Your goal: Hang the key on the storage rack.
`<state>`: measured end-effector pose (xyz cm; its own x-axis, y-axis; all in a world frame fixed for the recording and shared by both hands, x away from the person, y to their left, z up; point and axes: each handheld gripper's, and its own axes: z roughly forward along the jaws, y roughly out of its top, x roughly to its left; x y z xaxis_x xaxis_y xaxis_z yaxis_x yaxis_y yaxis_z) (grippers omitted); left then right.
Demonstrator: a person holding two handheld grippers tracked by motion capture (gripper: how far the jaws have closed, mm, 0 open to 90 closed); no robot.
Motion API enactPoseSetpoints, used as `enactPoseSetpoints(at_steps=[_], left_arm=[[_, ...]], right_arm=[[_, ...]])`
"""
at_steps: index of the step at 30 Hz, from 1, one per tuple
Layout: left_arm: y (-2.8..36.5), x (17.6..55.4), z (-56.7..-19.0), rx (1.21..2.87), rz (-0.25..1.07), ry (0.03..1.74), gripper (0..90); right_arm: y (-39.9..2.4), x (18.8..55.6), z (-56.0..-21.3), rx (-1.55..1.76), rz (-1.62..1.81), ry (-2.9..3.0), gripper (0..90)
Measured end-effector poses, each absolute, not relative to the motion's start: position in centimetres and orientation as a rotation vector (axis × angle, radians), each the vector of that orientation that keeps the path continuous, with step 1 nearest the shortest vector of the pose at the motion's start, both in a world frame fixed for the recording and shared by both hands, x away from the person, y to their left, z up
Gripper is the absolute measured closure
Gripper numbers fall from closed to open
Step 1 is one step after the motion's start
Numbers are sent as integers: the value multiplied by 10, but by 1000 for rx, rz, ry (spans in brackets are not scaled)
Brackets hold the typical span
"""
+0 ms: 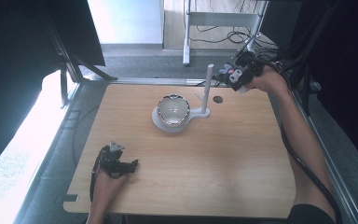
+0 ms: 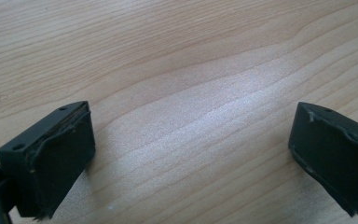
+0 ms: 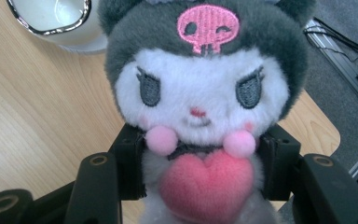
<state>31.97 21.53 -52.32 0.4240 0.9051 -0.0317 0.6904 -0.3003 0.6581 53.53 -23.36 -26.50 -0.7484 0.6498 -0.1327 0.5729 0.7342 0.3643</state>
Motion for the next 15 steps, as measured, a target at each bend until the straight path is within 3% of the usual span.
enactPoseSetpoints(at_steps=[15], left_arm=[[215,320,-523,2084,467,1343,2]], right_arm=[[-209,531,-276,892,448,2746,455]])
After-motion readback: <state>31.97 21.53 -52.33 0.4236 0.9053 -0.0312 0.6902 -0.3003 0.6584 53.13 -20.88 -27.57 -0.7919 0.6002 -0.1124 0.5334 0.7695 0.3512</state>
